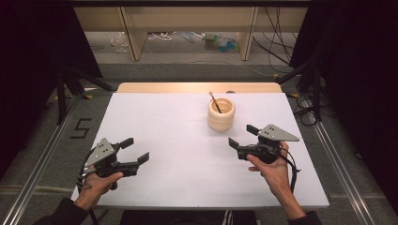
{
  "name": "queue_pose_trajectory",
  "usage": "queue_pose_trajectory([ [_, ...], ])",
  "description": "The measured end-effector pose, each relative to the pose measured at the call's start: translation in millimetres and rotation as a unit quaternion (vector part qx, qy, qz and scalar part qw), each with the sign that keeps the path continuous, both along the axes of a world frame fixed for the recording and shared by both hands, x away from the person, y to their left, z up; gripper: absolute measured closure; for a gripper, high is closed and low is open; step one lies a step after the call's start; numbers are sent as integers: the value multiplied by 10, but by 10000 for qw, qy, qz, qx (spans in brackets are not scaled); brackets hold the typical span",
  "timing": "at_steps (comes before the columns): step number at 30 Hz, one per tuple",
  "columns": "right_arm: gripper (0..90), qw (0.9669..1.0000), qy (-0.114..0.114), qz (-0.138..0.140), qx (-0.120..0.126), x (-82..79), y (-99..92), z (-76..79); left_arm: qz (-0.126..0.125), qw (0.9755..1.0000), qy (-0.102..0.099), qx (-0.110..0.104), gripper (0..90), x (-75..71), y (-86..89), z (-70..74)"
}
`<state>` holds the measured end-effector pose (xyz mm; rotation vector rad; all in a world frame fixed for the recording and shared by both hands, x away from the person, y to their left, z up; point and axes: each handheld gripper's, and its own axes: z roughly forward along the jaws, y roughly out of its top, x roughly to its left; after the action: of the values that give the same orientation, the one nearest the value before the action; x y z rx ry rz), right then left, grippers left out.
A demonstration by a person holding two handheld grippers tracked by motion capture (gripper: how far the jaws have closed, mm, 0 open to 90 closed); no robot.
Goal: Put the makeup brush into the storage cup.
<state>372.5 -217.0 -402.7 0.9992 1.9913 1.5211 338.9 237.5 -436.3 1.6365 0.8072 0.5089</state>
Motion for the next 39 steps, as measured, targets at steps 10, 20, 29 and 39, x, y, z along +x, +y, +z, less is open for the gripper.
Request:
queue_pose_trajectory([
  [10,161,10000,14,-87,-17,-143,-102,-42,-4,10000,-18,3,155,-1,2,1],
  [20,160,9998,-182,-37,-69,-234,-127,-128,8,10000,-24,-3,155,1,6,1],
  [29,159,9996,-286,-5,-41,-343,-145,-145,8,10000,-17,-2,155,-1,4,1],
  [39,159,9993,-365,56,-4,-425,-150,-153,5,10000,-29,28,155,4,5,-1],
])
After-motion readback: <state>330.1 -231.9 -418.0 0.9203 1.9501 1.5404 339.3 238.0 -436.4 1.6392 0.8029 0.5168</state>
